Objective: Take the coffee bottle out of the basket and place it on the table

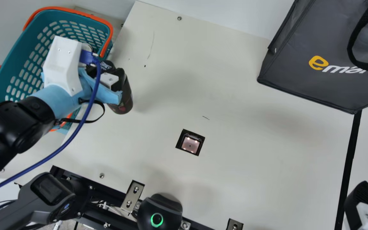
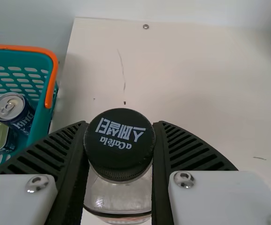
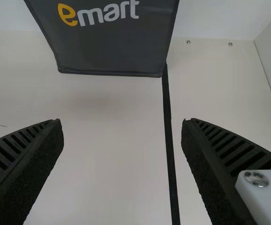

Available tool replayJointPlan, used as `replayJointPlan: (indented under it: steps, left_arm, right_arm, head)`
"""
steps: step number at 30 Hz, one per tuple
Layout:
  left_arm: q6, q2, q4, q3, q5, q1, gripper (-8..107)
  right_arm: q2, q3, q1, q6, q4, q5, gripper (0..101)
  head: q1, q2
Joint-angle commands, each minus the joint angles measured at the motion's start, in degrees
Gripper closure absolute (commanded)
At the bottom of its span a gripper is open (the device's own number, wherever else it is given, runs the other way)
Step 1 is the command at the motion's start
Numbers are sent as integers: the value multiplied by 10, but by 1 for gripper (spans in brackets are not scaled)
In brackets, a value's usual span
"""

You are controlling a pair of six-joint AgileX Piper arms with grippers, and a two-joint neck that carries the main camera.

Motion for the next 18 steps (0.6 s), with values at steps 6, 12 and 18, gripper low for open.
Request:
replayJointPlan:
  steps: [6,12,18]
  left_arm:
    - [-30,1,23,24,-13,-12,89]
    - [-51,1,36,43,-23,-21,89]
    - [-70,0,45,59,-30,-26,89]
  right_arm:
    - [0,0,0,0,0,0,10]
    - [0,0,0,0,0,0,10]
    - [0,0,0,0,0,0,10]
  head:
    - [-15,1]
    - [-15,1]
    - [-15,1]
